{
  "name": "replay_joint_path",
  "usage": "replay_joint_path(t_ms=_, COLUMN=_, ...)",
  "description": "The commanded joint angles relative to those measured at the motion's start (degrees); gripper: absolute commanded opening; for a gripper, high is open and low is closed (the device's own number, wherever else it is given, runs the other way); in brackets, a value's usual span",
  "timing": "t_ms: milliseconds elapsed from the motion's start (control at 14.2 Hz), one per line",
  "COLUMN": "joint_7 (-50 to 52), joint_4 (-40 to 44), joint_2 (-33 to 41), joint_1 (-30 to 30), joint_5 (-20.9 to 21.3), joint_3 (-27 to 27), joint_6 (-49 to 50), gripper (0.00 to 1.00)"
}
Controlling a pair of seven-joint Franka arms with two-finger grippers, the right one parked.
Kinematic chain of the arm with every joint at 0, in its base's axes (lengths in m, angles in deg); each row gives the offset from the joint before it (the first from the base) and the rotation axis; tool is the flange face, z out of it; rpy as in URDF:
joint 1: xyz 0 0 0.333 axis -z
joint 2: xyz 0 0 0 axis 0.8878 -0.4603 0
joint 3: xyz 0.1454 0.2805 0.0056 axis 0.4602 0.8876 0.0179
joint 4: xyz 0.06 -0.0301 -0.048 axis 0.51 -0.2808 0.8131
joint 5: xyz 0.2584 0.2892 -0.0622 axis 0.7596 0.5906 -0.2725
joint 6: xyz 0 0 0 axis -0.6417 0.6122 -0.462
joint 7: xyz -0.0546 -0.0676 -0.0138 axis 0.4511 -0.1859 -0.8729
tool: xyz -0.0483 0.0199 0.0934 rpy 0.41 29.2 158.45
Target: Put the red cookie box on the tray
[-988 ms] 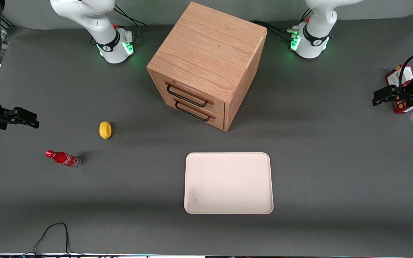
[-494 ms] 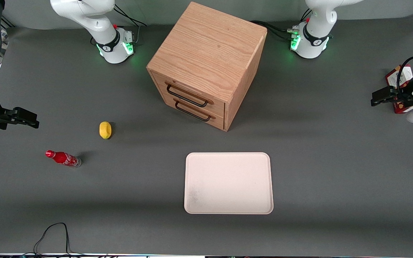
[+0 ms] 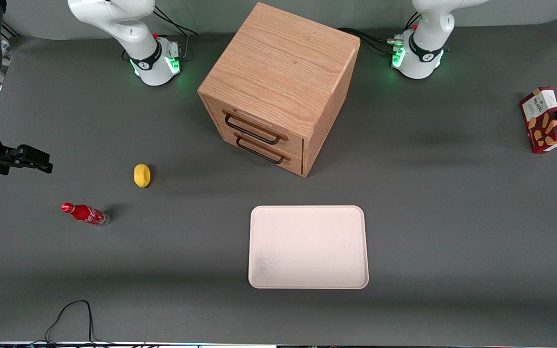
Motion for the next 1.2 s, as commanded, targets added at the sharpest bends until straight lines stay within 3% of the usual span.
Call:
replay_joint_path(t_ms=0, joint_7=-6.1, joint_4=-8.1, joint_2=2.3, joint_1=-4.8, joint_5=1.9, joint_3=1.5, joint_6=-5.2, gripper=1.00)
replay_joint_path(t_ms=141, joint_7=-7.9, joint_4=-16.0, joint_2=4.0, joint_1=-7.3, joint_5=5.2, joint_3=2.2, joint_6=-15.0, gripper=0.99)
replay_joint_path(t_ms=424, joint_7=-18.2, joint_4=-26.4, joint_2=1.5, joint_1=-10.1, joint_5=5.7, joint_3=10.4, joint_6=-35.9, gripper=0.99)
replay_joint_path(t_ms=1129, joint_7=-18.3, joint_4=-31.3, joint_2=-11.0, joint_1=-17.3, joint_5=2.1, joint_3=10.6, joint_6=-51.5, gripper=0.96)
